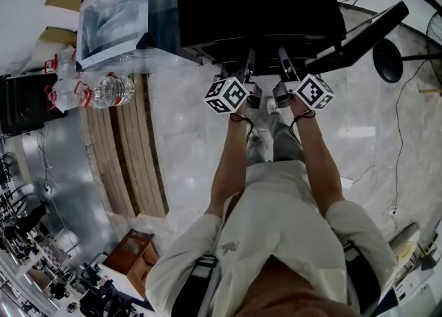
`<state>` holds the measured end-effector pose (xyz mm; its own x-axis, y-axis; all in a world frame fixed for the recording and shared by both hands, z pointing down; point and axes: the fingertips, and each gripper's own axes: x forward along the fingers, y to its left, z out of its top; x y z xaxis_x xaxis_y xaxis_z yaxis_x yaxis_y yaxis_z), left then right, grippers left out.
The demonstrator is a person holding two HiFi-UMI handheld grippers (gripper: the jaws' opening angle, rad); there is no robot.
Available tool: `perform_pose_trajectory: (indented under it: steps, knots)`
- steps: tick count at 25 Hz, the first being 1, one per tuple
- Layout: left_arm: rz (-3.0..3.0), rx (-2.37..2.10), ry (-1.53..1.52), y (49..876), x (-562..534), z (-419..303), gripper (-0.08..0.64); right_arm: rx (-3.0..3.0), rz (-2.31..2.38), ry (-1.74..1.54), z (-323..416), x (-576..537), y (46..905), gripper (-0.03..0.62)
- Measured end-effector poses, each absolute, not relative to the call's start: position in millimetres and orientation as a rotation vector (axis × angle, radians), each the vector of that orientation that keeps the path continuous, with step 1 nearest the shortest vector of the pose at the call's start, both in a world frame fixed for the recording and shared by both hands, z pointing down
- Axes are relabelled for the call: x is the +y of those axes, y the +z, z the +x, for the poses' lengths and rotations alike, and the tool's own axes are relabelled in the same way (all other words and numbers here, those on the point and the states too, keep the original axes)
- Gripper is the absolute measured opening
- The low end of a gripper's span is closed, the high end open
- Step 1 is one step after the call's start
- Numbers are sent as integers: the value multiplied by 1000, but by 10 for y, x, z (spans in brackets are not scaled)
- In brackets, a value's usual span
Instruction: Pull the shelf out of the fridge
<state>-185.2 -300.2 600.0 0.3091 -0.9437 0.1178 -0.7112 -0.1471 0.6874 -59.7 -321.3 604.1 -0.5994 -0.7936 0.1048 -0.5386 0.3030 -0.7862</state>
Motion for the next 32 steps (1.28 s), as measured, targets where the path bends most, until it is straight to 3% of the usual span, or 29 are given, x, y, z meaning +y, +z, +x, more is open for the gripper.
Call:
perform_pose_trajectory:
  steps: [32]
  knots:
    - [1956, -1406, -434, 5923, -2338, -1754, 152, 2243, -1203, -1163, -526, -2504, 5916, 100]
